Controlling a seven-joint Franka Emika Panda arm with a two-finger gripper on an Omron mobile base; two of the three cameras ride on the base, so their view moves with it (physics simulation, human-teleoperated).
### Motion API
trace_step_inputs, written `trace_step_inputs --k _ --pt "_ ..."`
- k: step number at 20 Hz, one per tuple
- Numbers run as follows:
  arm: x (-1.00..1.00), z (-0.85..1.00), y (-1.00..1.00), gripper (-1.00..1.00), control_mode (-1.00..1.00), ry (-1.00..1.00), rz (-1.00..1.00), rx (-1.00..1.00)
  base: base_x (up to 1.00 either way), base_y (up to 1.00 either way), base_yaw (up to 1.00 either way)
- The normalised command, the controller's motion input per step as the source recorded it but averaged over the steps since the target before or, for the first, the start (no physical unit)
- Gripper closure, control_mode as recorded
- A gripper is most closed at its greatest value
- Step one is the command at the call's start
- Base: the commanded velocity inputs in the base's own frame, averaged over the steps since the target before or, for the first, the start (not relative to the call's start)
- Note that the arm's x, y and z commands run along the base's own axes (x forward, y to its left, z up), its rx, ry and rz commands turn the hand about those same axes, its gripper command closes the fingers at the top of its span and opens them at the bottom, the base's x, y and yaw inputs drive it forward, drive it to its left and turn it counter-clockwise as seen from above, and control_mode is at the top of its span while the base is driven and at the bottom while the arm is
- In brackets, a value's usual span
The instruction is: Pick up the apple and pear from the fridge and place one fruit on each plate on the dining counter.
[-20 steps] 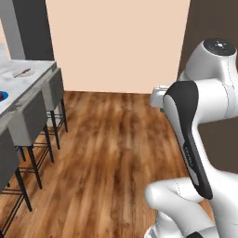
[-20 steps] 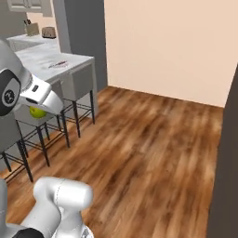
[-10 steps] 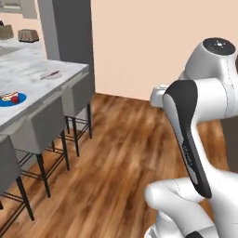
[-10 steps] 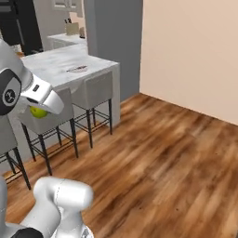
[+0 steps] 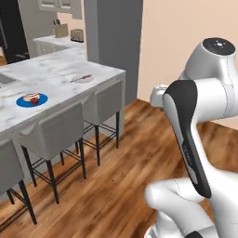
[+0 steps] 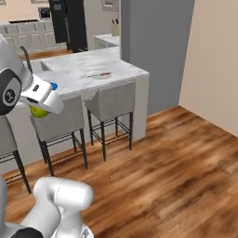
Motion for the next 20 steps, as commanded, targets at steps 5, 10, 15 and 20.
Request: trace_step_inputs --k 5,10,15,20 --pt "0.0 0.0 0.0 1.0 1.0 0.0 0.0 0.0 0.99 -0.89 0.4" --pt "0.0 0.0 0.0 1.0 1.0 0.0 0.0 0.0 1.0 -0.73 0.27" --pt "0.0 0.0 0.0 1.0 1.0 0.0 0.0 0.0 1.0 -0.78 0.37" --pt "0.0 0.0 0.0 1.0 1.0 0.0 0.0 0.0 1.0 -0.78 0.41"
